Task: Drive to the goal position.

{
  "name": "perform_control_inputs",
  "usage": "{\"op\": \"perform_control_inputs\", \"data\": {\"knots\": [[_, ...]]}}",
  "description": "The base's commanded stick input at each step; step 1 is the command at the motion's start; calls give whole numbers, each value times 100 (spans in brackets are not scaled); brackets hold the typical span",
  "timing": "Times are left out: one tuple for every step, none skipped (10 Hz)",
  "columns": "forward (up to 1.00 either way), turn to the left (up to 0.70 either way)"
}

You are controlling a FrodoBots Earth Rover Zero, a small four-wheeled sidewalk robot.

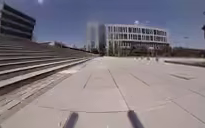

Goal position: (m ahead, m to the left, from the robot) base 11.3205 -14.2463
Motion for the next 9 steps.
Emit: {"op": "perform_control_inputs", "data": {"knots": [[70, 0], [70, 0], [70, 0], [70, 0], [70, 0], [70, 0], [70, 0], [70, 0], [70, 0]]}}
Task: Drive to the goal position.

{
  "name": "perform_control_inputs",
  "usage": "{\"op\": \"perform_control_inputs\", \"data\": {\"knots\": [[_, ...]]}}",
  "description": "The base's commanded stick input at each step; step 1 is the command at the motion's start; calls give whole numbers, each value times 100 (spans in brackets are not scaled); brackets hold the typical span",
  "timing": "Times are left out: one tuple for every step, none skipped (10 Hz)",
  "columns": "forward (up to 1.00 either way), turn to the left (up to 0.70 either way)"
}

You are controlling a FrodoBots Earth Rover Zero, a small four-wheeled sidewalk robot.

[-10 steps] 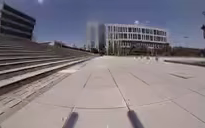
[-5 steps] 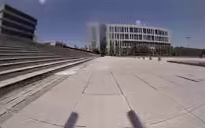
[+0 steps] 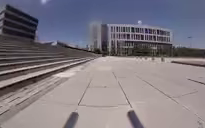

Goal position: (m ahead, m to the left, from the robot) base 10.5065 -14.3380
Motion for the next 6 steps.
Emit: {"op": "perform_control_inputs", "data": {"knots": [[70, 0], [70, 0], [70, 0], [70, 0], [70, 0], [70, 0]]}}
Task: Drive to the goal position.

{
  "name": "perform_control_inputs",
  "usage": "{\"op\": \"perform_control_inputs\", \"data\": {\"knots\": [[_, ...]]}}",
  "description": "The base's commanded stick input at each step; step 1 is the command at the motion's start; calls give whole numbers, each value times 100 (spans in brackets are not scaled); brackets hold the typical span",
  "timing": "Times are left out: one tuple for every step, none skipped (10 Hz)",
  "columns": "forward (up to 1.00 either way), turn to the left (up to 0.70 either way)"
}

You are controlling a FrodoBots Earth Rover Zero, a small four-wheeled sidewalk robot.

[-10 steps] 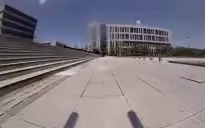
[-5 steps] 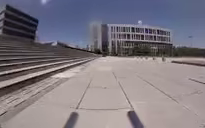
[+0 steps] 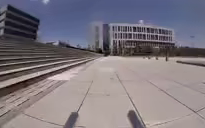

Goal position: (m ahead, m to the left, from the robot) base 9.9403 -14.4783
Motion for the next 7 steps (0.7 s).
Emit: {"op": "perform_control_inputs", "data": {"knots": [[70, 0], [70, 0], [70, 0], [70, 0], [70, 0], [70, 0], [70, 0]]}}
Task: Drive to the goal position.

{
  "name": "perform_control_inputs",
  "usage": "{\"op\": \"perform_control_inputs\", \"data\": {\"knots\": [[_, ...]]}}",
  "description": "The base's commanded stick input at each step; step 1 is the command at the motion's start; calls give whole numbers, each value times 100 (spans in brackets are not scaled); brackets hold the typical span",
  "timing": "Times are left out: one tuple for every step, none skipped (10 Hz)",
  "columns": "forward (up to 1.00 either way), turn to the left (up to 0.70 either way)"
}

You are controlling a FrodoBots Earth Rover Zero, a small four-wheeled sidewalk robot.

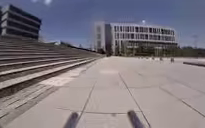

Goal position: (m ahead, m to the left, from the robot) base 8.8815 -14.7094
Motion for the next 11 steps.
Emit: {"op": "perform_control_inputs", "data": {"knots": [[70, 2], [70, 16], [70, 32], [70, 18], [70, 0], [70, 0], [70, 0], [70, -3], [70, -14], [70, -31], [70, -13]]}}
